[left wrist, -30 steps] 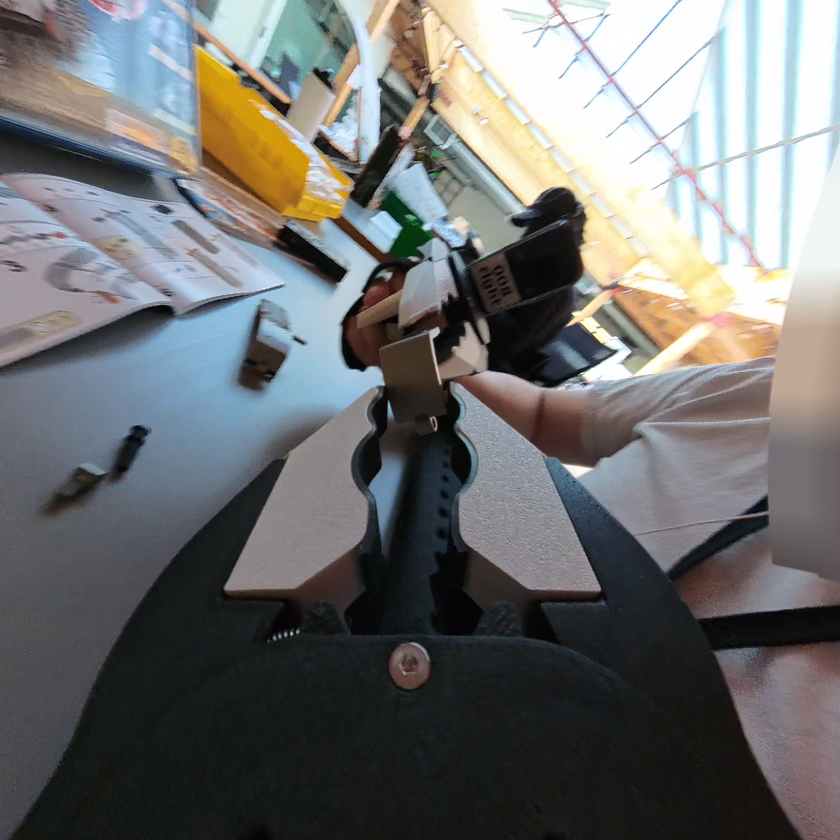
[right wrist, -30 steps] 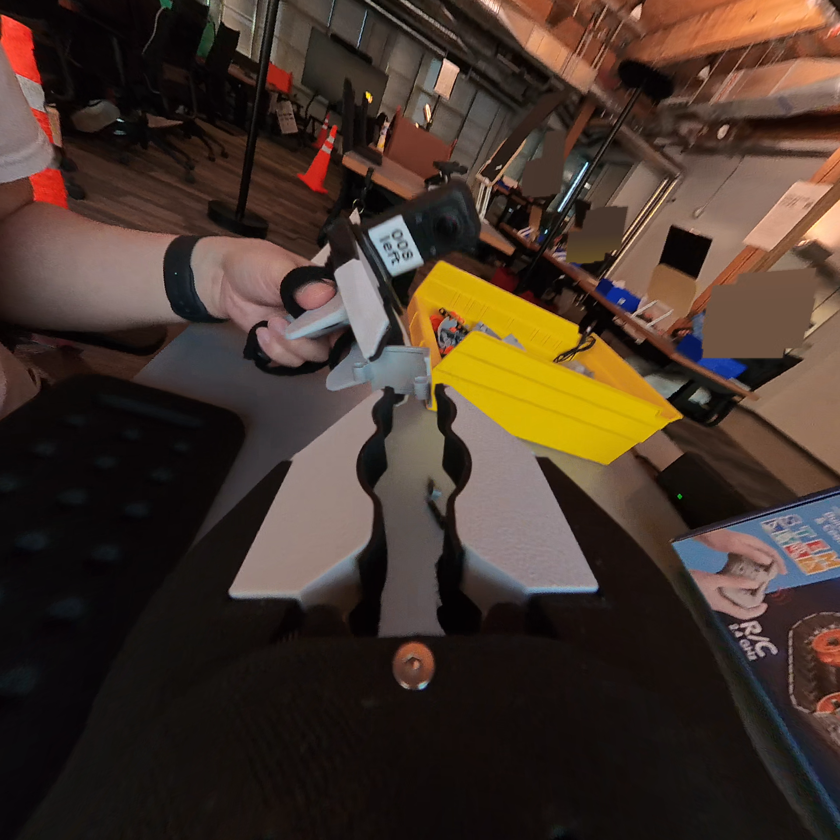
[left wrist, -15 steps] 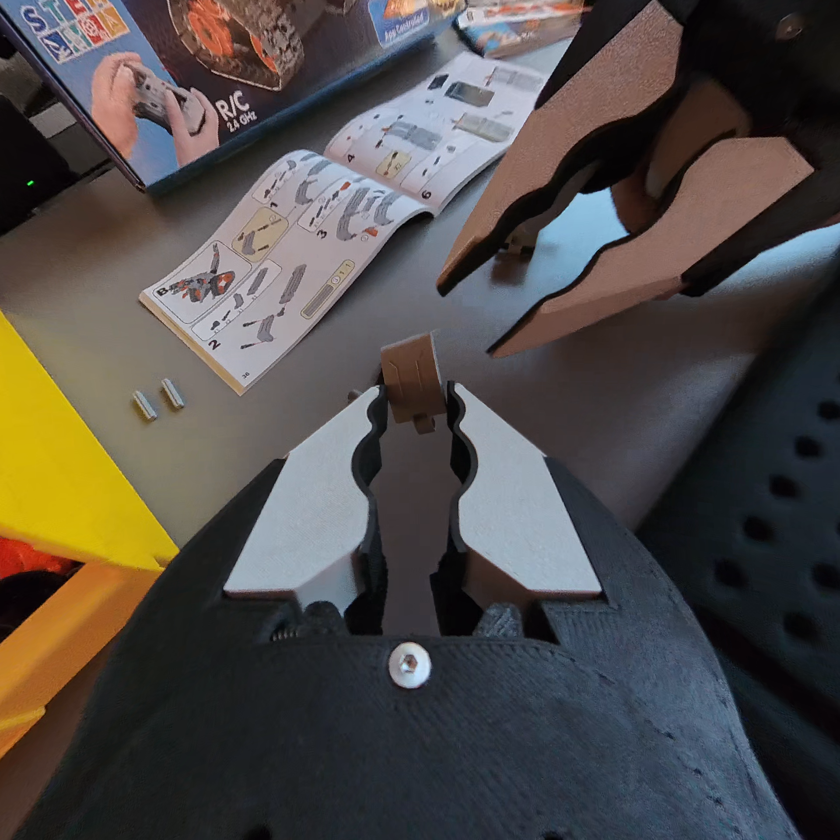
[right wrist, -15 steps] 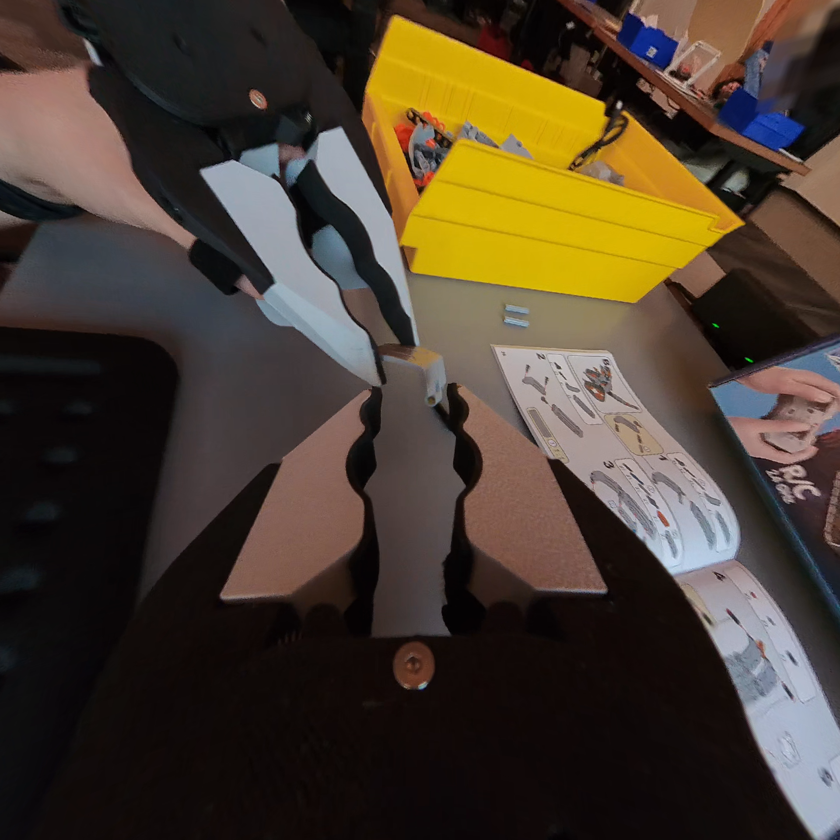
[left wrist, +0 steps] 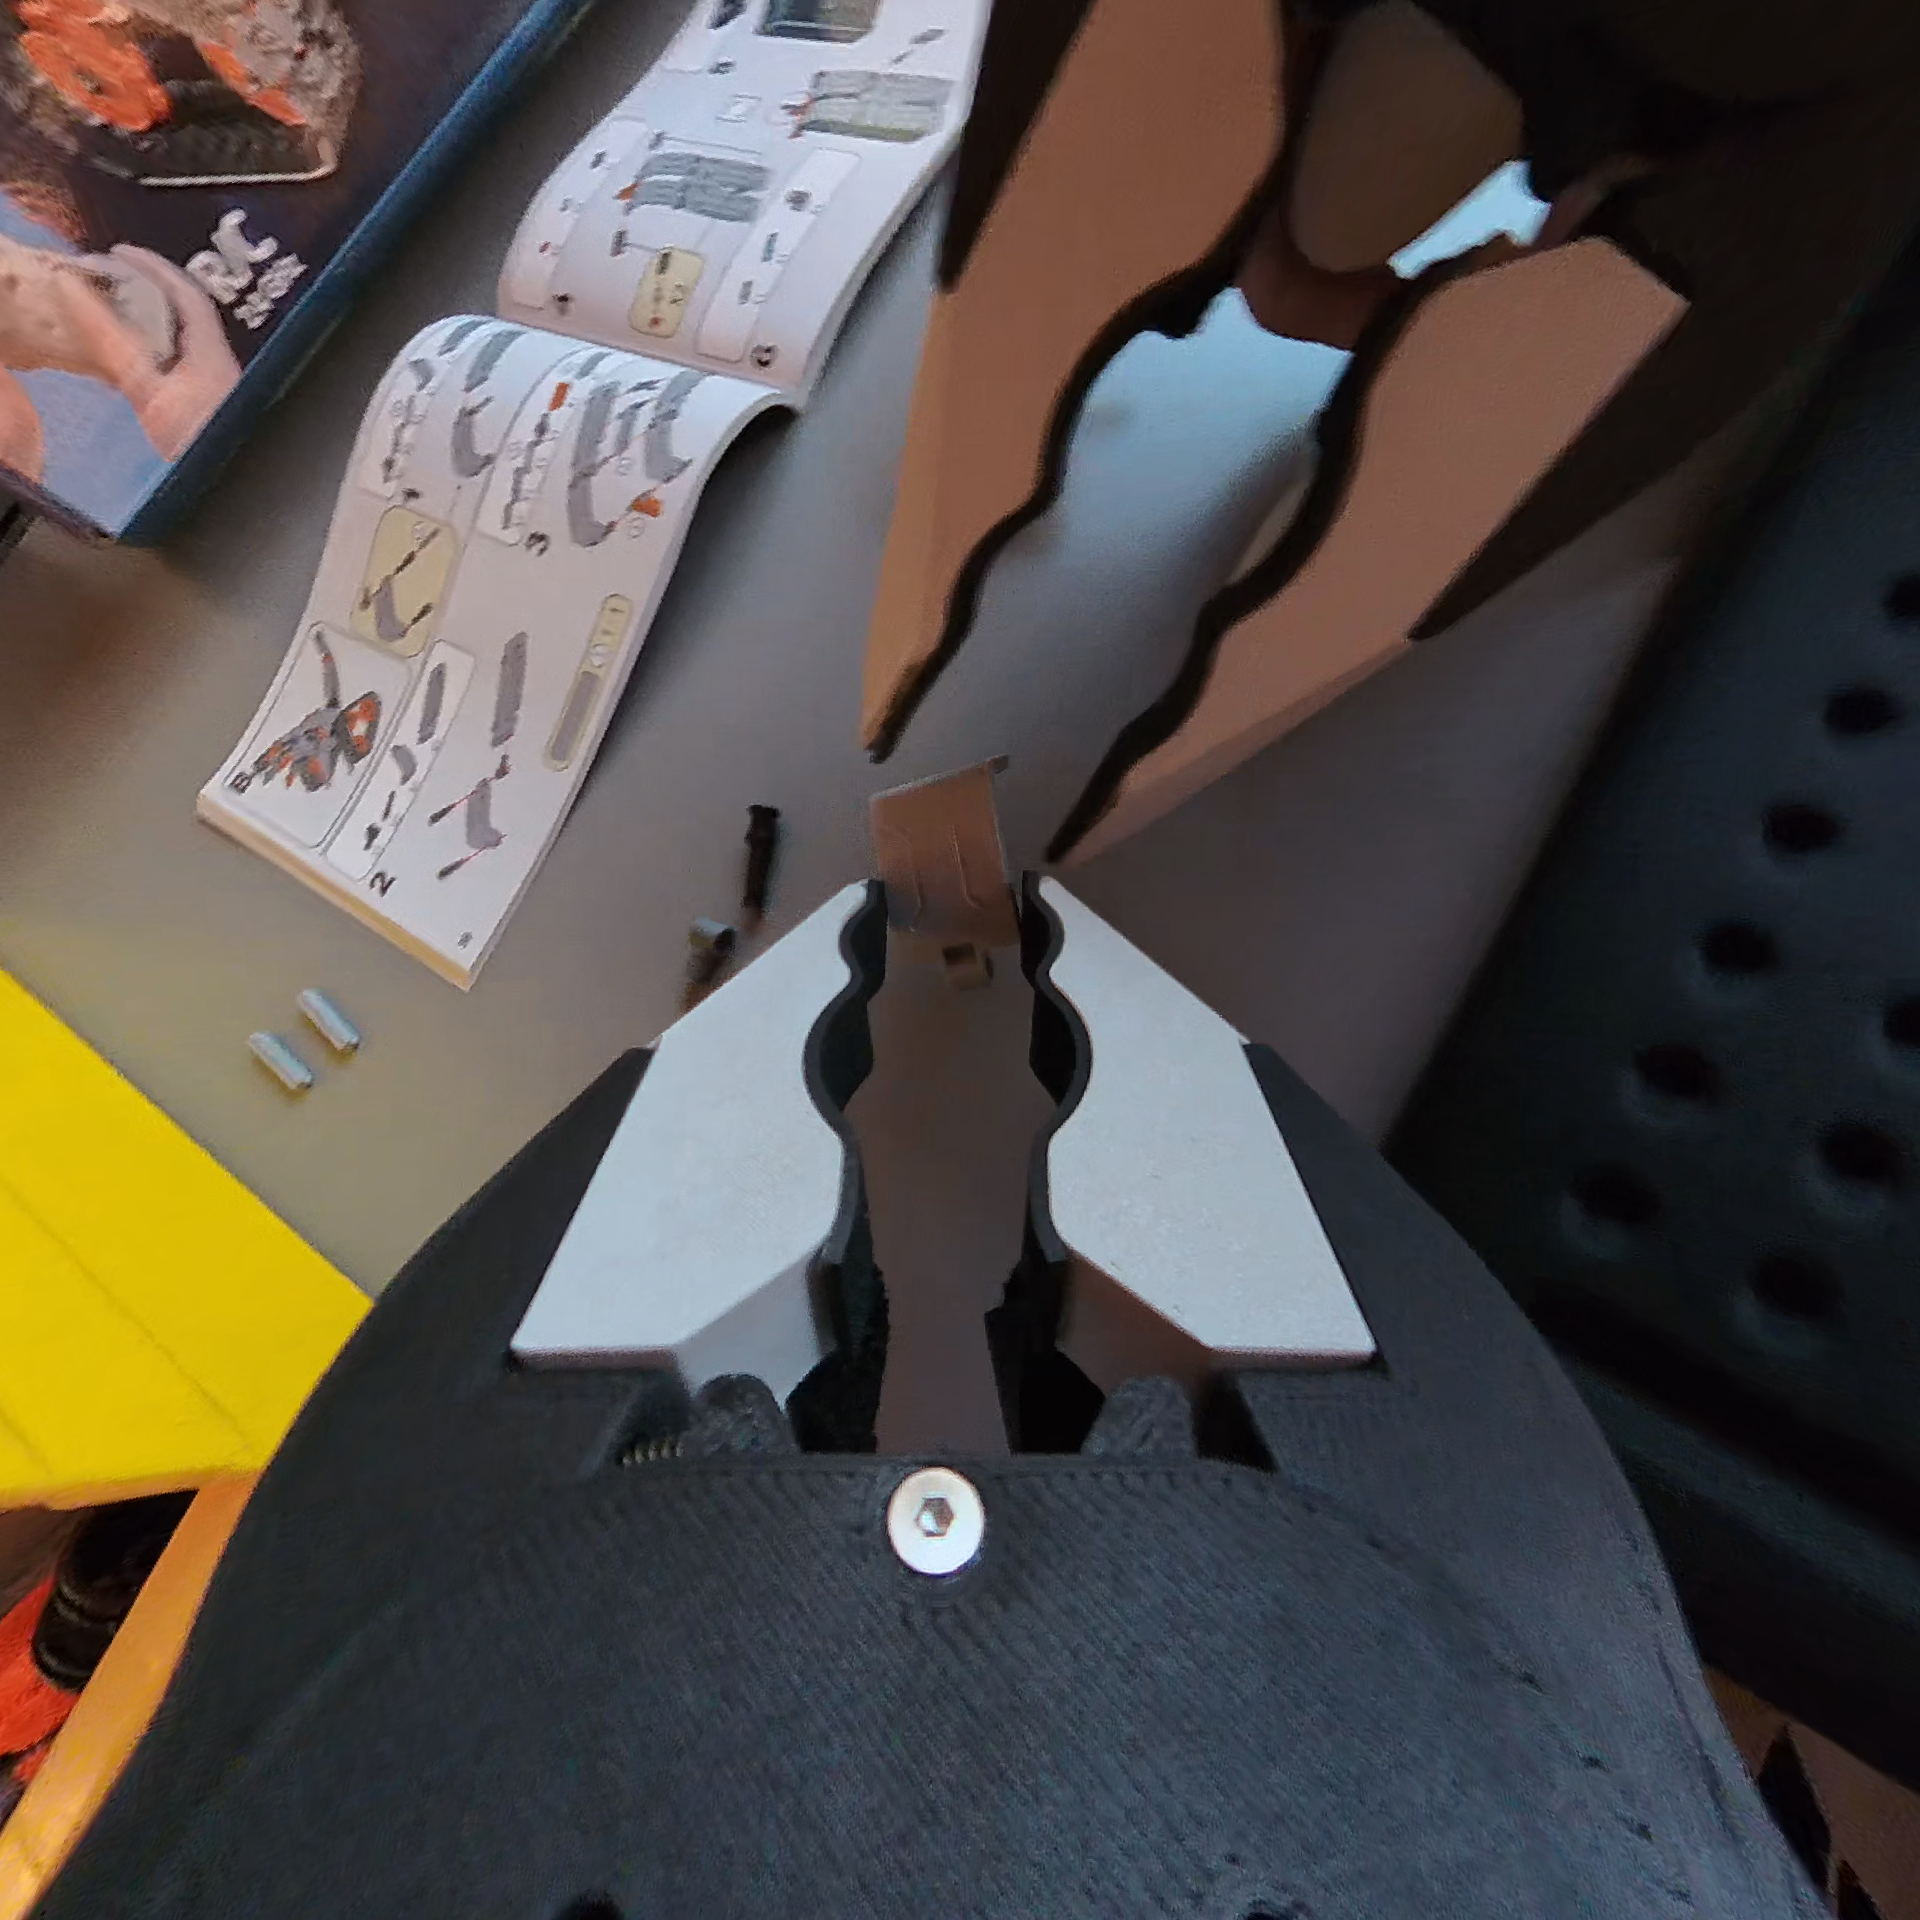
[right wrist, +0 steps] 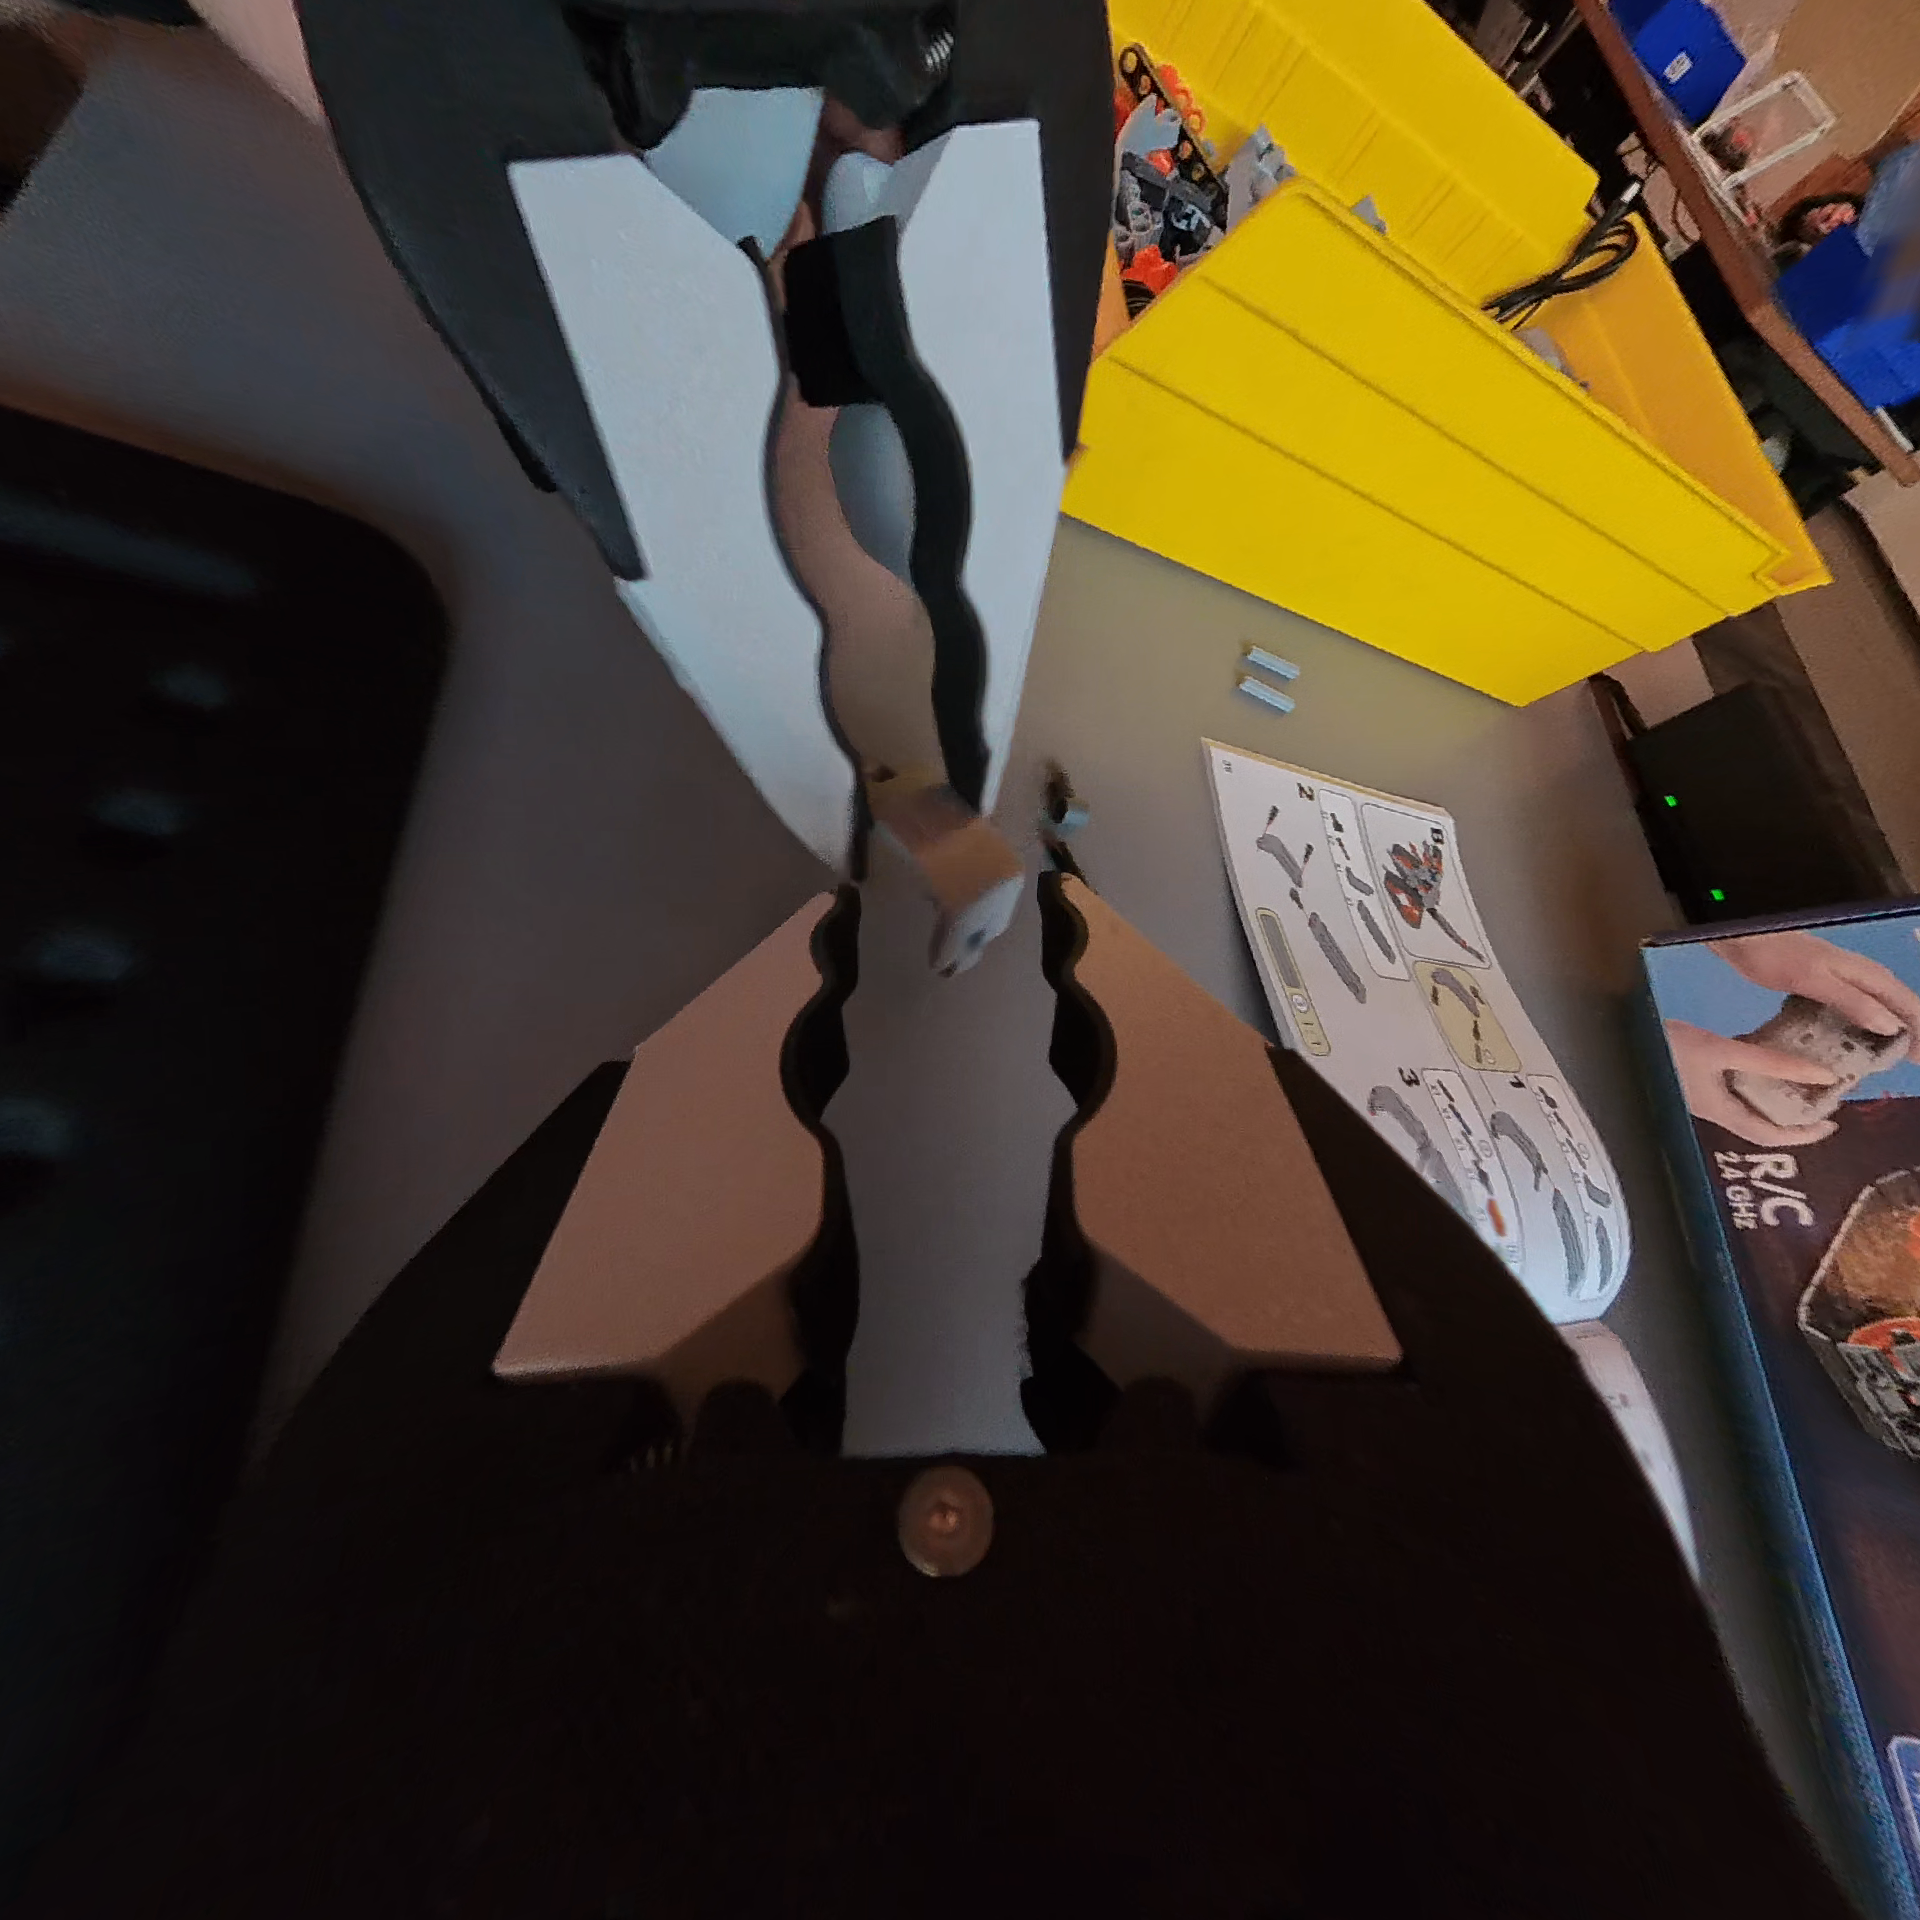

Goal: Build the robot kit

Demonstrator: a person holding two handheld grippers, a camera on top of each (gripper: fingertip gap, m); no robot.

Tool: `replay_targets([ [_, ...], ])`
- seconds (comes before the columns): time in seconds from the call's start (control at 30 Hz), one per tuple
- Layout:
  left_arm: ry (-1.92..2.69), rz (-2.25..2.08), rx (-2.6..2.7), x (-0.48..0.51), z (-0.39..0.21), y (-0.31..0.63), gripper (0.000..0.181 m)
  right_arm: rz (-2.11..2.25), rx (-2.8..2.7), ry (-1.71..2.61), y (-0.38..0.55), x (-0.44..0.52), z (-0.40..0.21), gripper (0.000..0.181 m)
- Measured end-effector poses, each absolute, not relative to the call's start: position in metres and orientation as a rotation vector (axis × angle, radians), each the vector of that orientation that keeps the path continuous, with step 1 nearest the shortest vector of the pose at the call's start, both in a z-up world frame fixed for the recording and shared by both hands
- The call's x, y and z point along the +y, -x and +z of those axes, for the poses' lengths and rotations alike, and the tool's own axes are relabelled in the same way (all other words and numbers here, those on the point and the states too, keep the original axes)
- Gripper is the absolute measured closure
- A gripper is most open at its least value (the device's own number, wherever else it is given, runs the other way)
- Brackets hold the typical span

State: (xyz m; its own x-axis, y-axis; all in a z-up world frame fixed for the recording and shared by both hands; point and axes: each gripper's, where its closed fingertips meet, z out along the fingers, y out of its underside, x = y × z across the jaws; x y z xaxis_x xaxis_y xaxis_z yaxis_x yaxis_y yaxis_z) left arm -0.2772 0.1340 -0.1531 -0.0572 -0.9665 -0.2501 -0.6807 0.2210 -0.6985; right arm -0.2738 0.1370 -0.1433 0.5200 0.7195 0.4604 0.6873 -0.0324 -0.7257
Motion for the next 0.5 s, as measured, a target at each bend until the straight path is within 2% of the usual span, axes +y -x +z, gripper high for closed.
replay_targets([
  [0.17, 1.406, -0.327, 1.914, 0.134, -0.161, 0.281, 0.156, -0.036, -1.237, 1.733, 0.274, 0.141, -0.147, 0.147],
  [0.43, 1.17, -0.261, 2.036, 0.113, -0.163, 0.278, 0.157, 0.146, -1.293, 1.825, 0.279, 0.124, -0.163, 0.148],
  [0.5, 1.116, -0.268, 2.057, 0.106, -0.162, 0.278, 0.157, 0.198, -1.339, 1.818, 0.282, 0.116, -0.164, 0.156],
])
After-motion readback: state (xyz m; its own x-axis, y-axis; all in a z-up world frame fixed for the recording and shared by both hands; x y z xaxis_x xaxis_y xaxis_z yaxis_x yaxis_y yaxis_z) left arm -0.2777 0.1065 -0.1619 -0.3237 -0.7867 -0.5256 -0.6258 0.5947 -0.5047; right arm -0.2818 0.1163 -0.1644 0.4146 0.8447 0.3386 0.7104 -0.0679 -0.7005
